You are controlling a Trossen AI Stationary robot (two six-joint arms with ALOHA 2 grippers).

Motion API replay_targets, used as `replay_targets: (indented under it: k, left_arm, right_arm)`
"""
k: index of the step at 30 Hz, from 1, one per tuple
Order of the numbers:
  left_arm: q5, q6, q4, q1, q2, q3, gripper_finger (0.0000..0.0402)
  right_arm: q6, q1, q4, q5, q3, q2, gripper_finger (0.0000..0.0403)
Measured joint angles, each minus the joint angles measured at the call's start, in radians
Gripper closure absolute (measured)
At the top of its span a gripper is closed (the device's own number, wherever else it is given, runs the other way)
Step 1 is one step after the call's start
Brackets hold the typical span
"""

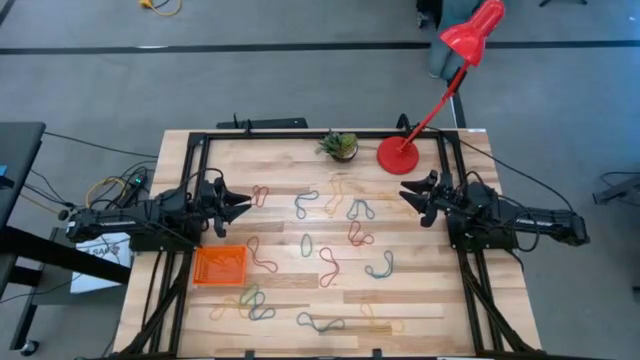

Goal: Pick and place rubber bands into bin
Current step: Put the yellow rubber band into the orange basket

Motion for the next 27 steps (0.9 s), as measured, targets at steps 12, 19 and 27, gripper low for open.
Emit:
replay_targets:
  k: [12, 19, 27]
  left_arm:
    - [-0.002, 0.029, 0.0, 0.0, 0.0, 0.0, 0.0272]
    - [-0.016, 0.031, 0.002, 0.0, 0.0, 0.0, 0.0272]
    - [-0.019, 0.031, 0.003, 0.0, 0.0, 0.0, 0.0272]
  right_arm:
    - [-0.026, 0.0, -0.008, 0.002, 0.0, 0.0, 0.0227]
    - [-0.064, 0.0, 0.047, 0.054, 0.0, 0.0, 0.0225]
    - [0.084, 0.002, 0.158, 0.053, 0.0, 0.0, 0.0226]
